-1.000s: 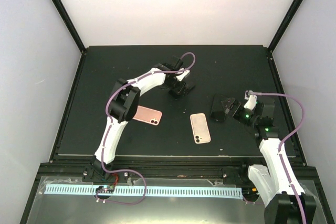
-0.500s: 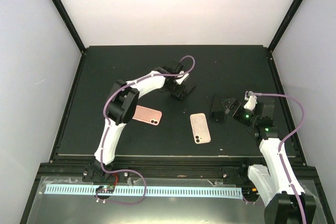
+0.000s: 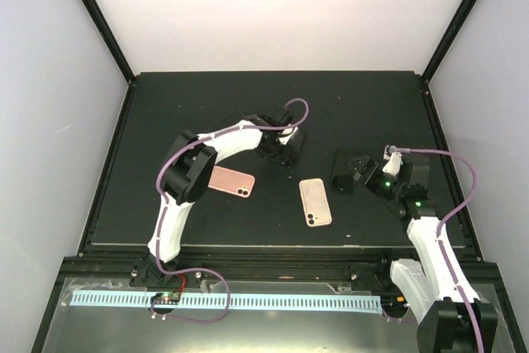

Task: Put the phone into the phone case

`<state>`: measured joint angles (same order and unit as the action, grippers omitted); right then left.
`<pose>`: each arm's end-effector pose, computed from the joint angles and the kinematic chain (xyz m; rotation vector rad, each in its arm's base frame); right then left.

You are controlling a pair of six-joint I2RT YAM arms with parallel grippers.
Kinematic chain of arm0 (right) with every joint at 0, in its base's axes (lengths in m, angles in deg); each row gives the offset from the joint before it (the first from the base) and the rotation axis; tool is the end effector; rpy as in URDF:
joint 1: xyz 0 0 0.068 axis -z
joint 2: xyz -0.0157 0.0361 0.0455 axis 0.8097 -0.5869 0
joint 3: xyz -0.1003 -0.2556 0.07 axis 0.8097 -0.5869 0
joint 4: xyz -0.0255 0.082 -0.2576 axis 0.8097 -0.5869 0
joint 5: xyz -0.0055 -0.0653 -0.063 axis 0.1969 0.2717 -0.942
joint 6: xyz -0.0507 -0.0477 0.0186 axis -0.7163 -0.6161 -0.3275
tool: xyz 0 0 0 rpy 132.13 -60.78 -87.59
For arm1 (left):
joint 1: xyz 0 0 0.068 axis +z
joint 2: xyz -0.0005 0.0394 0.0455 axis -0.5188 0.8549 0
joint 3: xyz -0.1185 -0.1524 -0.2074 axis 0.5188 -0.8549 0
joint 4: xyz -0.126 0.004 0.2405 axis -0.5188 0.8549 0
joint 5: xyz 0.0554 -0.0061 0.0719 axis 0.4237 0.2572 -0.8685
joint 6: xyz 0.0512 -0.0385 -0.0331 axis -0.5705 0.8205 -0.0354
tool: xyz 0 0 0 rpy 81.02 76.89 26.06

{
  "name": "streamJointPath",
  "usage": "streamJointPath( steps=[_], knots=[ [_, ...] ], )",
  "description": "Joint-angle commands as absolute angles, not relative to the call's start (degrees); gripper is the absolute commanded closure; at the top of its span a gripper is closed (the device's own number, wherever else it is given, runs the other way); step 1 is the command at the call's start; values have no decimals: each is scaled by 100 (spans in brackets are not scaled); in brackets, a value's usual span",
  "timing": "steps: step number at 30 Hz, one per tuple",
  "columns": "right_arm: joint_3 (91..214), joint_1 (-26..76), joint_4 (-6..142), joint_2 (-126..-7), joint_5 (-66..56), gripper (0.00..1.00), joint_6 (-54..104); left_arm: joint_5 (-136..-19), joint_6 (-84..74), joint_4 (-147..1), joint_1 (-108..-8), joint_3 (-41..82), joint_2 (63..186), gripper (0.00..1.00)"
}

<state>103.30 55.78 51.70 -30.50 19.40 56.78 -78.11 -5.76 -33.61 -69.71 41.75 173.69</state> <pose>0.1896 0.0260 0.2087 0.4640 2.2072 0.9687 0.3665 -0.3015 0.1334 0.7091 2.7419 -0.3987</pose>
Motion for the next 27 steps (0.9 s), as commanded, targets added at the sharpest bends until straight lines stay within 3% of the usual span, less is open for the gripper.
streamJointPath(
  steps=[1,5,10,16,27],
  knots=[
    [10325,5446,5351,-3183,1784,6,5711,-7653,-92,-3454,-6722,4362,17164,15],
    [10470,5121,5317,-3412,1283,6,5686,-7547,318,-3718,-6422,4198,17094,15],
    [10986,4314,5084,-4125,226,2,5590,-7466,725,-4509,-6057,3024,16180,13],
    [11925,3219,4861,-5298,-1133,0,5755,-8342,1073,-4198,-5557,2177,15064,1],
    [13779,2506,4693,-7653,-2111,0,6392,-8576,1480,-4095,-4377,676,13979,1]
  ],
)
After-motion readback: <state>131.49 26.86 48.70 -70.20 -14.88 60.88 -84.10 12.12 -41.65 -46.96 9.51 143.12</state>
